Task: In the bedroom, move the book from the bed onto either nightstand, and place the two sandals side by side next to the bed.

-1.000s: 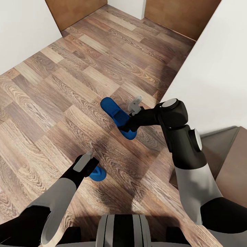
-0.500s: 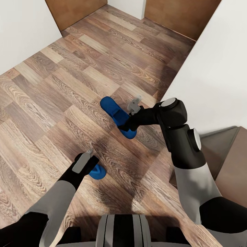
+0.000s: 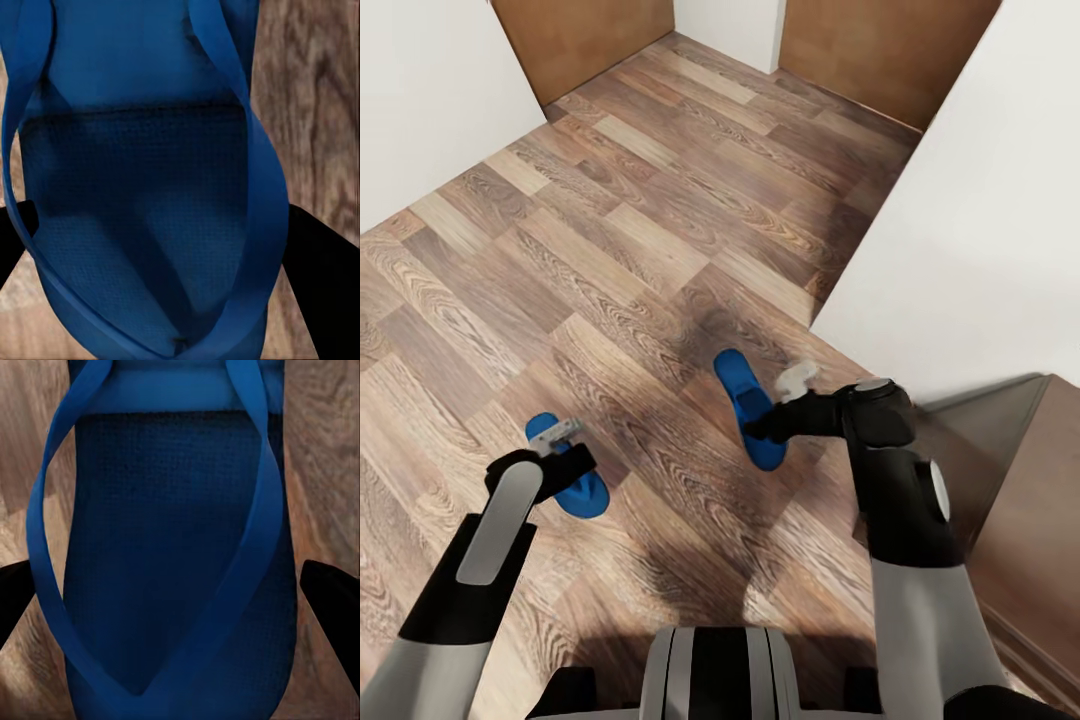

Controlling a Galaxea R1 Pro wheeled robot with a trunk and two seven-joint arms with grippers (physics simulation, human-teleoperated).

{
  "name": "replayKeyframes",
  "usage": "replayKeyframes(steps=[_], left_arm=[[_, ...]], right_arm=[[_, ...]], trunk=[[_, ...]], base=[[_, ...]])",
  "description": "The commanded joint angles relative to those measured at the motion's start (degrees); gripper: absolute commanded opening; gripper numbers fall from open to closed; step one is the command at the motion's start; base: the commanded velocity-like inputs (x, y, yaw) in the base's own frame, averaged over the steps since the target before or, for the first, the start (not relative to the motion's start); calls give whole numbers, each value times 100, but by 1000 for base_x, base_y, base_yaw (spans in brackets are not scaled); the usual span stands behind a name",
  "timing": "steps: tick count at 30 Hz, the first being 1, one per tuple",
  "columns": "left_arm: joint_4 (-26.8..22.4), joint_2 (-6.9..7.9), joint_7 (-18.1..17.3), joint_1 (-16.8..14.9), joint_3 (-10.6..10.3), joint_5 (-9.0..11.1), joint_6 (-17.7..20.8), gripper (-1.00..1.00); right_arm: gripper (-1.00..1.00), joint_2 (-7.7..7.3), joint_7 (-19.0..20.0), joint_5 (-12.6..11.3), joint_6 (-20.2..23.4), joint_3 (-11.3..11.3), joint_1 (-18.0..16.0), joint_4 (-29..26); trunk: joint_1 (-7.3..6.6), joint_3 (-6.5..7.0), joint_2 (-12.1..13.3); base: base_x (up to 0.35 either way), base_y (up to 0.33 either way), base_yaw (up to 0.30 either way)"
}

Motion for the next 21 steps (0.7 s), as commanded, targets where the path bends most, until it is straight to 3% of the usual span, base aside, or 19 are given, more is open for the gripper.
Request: replayKeyframes(steps=[1,2,3,5,6,8,9,11,12,15,17,21], left_arm=[[-33,33,53,-13,-12,42,95,-100],[-55,65,51,-20,-14,42,157,-100],[-87,146,44,-33,-23,42,252,-100],[-108,235,35,-48,-30,41,315,-100],[-121,303,27,-56,-44,41,359,-100],[-129,351,16,-62,-94,41,398,-100],[-135,385,-12,-70,-161,41,455,-100],[-138,415,-56,-75,-215,41,531,-100],[-140,441,-118,-78,-257,41,650,-100],[-143,465,-282,-74,-306,41,877,-100],[-143,468,-403,-62,-358,41,950,-100],[-144,483,-628,-45,-748,37,1039,-100]], right_arm=[[-100,3,-87,-66,33,-15,129,-5],[-100,3,-246,-199,33,-28,250,-4],[-100,3,-619,-517,33,-52,477,4],[-100,3,-1064,-925,33,-66,690,17],[-100,3,-1562,-1405,-106,-61,903,30],[-100,3,-2113,-1894,-400,-41,1097,40],[-100,3,-2683,-2360,-680,-28,1248,60],[-100,3,-3198,-2774,-890,0,1380,104],[-100,3,-3555,-3105,-1023,152,1490,131],[-100,3,-3933,-3455,-1156,500,1628,151],[-100,3,-4029,-3544,-1189,609,1673,141],[-100,3,-4150,-3661,-1238,754,1809,50]], trunk=[[-3,20,0],[-6,42,1],[-8,64,3],[-14,108,5],[-16,130,7],[-21,175,9],[-24,197,11],[-29,241,13],[-32,263,15],[-39,330,19],[-44,374,21],[-55,463,27]], base=[[0,0,0],[0,0,0],[0,0,0],[0,0,0],[0,0,0],[0,0,0],[0,0,0],[0,0,0],[0,0,0],[0,0,0],[0,0,0],[0,0,0]])
